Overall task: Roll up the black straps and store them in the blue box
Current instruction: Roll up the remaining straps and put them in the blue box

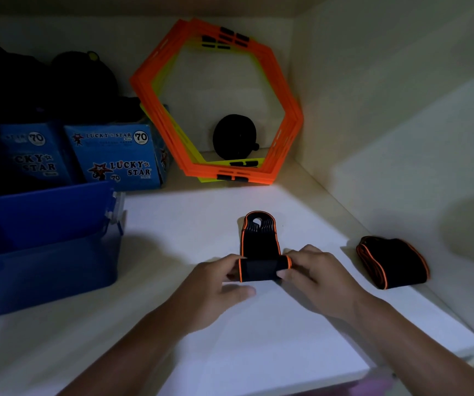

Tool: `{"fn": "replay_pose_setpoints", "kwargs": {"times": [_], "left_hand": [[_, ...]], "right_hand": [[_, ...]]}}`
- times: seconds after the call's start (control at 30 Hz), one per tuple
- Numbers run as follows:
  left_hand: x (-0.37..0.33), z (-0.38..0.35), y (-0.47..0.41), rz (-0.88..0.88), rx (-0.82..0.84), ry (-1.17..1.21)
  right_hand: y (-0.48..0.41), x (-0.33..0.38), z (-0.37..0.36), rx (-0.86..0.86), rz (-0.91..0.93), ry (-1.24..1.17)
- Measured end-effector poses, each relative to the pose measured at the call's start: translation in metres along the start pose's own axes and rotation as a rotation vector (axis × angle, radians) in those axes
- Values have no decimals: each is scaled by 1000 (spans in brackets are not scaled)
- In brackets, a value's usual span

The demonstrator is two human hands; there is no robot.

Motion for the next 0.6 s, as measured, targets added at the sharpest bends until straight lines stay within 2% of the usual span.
{"fn": "replay_pose_setpoints", "kwargs": {"times": [0.17, 0.3, 0.47, 0.6], "left_hand": [[5, -1, -16, 71, -171, 24], [2, -1, -27, 141, -261, -21], [-5, -2, -50, 190, -320, -225], [-4, -7, -65, 191, -335, -481]], "right_hand": [[-7, -8, -2, -24, -103, -30], [-17, -11, -4, -80, -176, -170], [-38, -16, -7, -165, -289, -178], [-50, -15, -7, -205, -357, -33]]}}
Point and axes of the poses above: each hand's wrist, its own y-axis away from the middle knuckle, its own z-axis out of the back of the hand, x = y × z, the point moved 4 cm from there along -y, towards the middle knuckle, and after that the axes turned 2 degrees about -z, right-handed, at the moved point
